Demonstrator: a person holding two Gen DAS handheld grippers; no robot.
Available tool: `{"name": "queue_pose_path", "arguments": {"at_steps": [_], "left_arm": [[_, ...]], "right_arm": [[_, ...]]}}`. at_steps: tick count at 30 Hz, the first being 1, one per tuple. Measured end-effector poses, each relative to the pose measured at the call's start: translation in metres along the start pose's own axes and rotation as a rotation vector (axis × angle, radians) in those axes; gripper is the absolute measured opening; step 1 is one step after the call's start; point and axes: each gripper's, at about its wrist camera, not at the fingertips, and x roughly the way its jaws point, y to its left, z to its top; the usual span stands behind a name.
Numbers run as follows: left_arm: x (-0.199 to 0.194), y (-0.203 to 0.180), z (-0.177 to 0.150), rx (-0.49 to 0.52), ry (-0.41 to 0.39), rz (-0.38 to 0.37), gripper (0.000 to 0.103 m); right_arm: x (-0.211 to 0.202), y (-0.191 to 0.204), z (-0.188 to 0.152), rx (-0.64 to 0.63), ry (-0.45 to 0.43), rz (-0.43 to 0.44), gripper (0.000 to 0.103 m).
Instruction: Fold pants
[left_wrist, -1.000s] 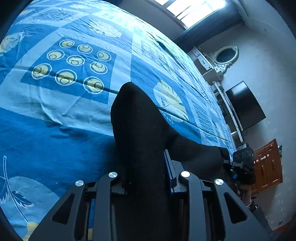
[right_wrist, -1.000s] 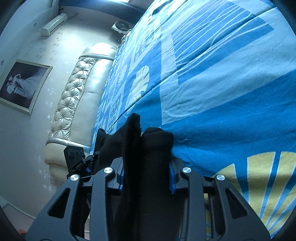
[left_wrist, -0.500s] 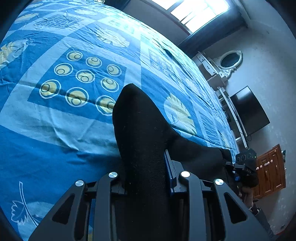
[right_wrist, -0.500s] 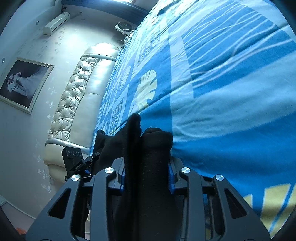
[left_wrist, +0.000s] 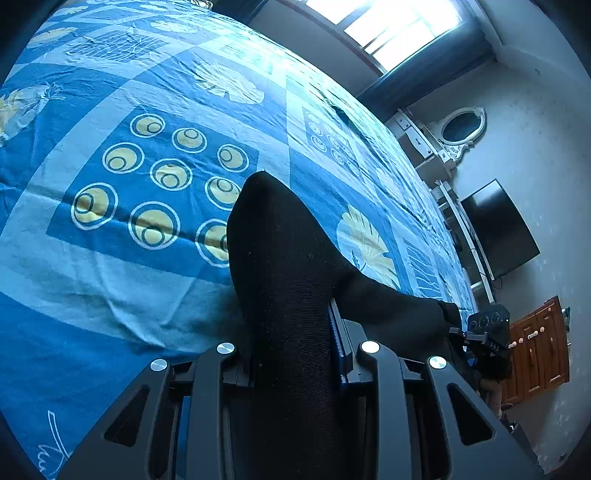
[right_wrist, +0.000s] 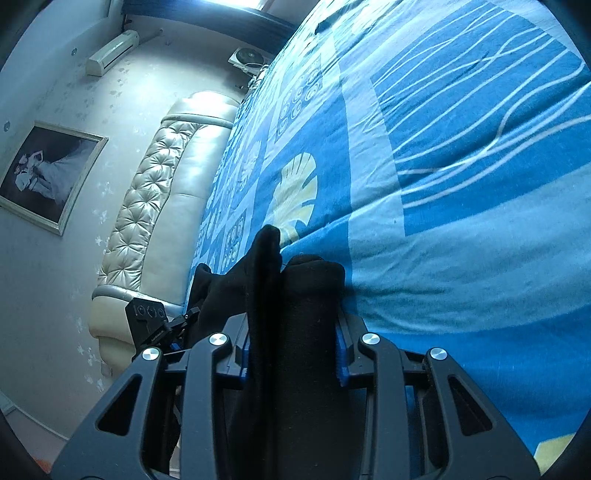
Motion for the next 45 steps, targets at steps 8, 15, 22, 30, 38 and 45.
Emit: {"name": "queue_pose_path", "arguments": {"at_steps": [8, 15, 22, 30, 38, 45], "left_arm": [[0.006, 0.009, 0.002, -0.02, -0.002, -0.021, 0.03], [0.008, 0.018, -0.002, -0.058, -0.003, -0.057, 0.032], [0.011, 0.029, -0.008, -0.101, -0.014, -0.104, 0.035], [0.004, 0.037, -0.011, -0.154, -0.008, -0.201, 0.051], [-0.054, 0.063, -0.054, -0.278, -0.08, -0.284, 0.07], [-0.076, 0.052, -0.101, -0.26, -0.058, -0.234, 0.073]], "right_arm": [[0.005, -0.01, 0.006, 0.03, -0.002, 0.024, 0.032], [0.005, -0.013, 0.007, 0.036, -0.002, 0.037, 0.032], [0.004, -0.017, 0.007, 0.042, -0.006, 0.047, 0.032], [0.003, -0.022, 0.008, 0.054, -0.009, 0.055, 0.032], [-0.03, -0.024, -0.006, 0.12, -0.052, 0.103, 0.058], [-0.06, -0.024, -0.046, 0.13, -0.03, 0.089, 0.072]]}}
